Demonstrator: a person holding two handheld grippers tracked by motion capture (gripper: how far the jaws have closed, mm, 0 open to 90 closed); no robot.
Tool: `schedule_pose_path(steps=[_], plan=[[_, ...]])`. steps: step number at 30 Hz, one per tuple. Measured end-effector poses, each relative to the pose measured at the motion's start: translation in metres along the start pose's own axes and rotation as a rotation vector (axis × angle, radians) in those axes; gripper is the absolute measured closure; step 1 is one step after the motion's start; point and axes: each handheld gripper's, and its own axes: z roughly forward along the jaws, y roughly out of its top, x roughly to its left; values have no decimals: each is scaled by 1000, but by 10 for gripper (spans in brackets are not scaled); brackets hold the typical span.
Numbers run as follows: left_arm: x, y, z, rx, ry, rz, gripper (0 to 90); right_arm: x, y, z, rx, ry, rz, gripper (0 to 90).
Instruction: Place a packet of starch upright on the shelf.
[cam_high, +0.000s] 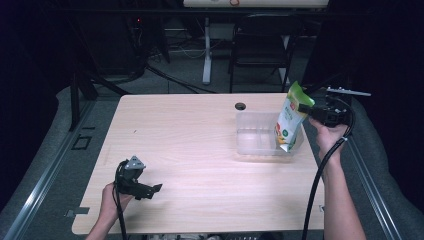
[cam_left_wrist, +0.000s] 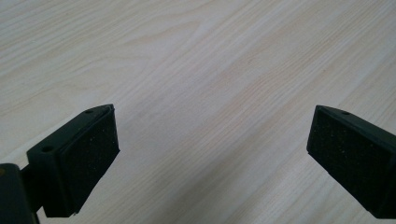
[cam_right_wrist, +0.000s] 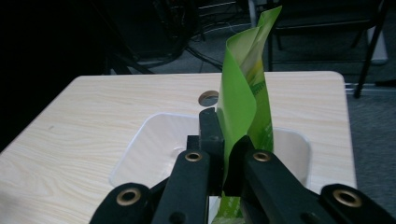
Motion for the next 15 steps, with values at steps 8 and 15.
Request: schedule_pose_path(steps=[8, 15], plan=[[0, 0, 0, 1, -2, 0, 21, -3, -7, 13, -15, 0, 23, 900], [0, 0, 0, 0, -2, -2, 21, 0, -9, 22, -9, 0, 13, 900]])
